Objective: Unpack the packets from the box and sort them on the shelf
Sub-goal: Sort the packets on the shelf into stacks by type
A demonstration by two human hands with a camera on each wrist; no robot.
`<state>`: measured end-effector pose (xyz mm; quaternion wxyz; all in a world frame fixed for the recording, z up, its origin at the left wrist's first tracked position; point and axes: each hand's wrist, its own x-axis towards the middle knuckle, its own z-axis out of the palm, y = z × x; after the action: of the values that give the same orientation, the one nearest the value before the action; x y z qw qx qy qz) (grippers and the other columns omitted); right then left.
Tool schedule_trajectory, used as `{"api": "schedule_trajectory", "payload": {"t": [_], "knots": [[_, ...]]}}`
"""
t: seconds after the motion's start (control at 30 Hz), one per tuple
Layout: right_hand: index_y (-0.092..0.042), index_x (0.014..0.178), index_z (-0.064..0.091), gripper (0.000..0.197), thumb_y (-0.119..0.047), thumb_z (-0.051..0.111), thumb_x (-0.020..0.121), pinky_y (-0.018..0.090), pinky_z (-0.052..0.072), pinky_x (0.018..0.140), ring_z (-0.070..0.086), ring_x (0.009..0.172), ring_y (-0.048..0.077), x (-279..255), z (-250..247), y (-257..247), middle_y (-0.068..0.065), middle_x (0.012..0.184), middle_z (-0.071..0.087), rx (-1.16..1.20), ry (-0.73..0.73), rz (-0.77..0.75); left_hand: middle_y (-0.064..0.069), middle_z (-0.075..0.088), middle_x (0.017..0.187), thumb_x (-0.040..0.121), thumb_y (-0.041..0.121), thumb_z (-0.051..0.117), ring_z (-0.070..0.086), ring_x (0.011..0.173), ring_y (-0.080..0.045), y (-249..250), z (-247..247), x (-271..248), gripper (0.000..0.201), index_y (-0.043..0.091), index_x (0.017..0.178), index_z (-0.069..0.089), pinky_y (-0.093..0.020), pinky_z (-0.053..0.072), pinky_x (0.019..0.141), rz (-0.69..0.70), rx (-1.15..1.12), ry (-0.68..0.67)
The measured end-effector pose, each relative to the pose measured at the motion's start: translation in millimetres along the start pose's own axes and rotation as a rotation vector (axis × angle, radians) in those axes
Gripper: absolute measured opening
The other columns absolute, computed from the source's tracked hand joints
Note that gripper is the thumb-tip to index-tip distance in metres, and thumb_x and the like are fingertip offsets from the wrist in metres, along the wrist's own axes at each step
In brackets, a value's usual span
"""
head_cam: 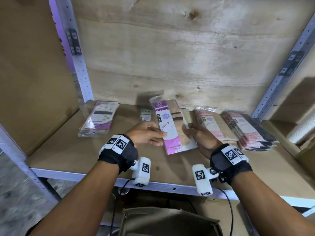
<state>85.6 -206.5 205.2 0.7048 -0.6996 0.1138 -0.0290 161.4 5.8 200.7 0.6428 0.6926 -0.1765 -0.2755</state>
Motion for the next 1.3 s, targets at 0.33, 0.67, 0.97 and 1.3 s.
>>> {"api": "schedule_trajectory", "payload": {"t": [0.33, 0.67, 0.97, 1.3], "knots": [[-0.008, 0.063, 0.061, 0.023, -0.007, 0.075, 0.081, 0.037, 0.052, 0.065, 0.054, 0.057, 0.023, 76.6, 53.3, -22.5, 0.008, 0.059, 0.057, -0.542, 0.09, 0.023, -0.021, 0.072, 0.087, 0.08, -0.005, 0.075, 0.059, 0.059, -0.021, 1.8, -54.5, 21.9, 0.031, -0.01, 0.108, 0.064, -0.028, 0.053, 0.061, 0.041, 0.045, 0.469], [-0.004, 0.113, 0.066, 0.059, -0.033, 0.089, 0.067, 0.026, 0.051, 0.065, 0.064, 0.098, 0.025, 95.7, 82.9, -23.4, 0.013, 0.117, 0.066, -0.991, 0.136, 0.126, -0.018, 0.07, 0.084, 0.076, -0.005, 0.078, 0.063, 0.062, -0.021, -22.0, -69.2, 39.3, 0.01, -0.001, 0.083, 0.071, -0.029, 0.058, 0.066, -0.117, 0.191, 0.536], [0.0, 0.107, 0.068, 0.059, -0.034, 0.09, 0.065, 0.041, 0.058, 0.089, 0.067, 0.103, 0.031, 99.5, 90.4, -16.8, 0.018, 0.116, 0.065, -1.058, 0.141, 0.132, -0.02, 0.072, 0.094, 0.076, -0.005, 0.078, 0.068, 0.076, -0.027, -29.1, -71.8, 44.3, 0.018, -0.001, 0.092, 0.072, -0.031, 0.062, 0.068, -0.164, 0.158, 0.546], [-0.005, 0.115, 0.059, 0.059, -0.04, 0.082, 0.074, 0.032, 0.047, 0.074, 0.06, 0.104, 0.029, 91.0, 100.0, -29.9, 0.013, 0.117, 0.062, -1.191, 0.144, 0.07, -0.003, 0.075, 0.098, 0.076, 0.039, 0.076, 0.071, 0.094, -0.025, -16.1, -96.8, 28.9, 0.027, 0.02, 0.094, 0.077, -0.035, 0.056, 0.092, -0.131, 0.329, 0.689]]}}
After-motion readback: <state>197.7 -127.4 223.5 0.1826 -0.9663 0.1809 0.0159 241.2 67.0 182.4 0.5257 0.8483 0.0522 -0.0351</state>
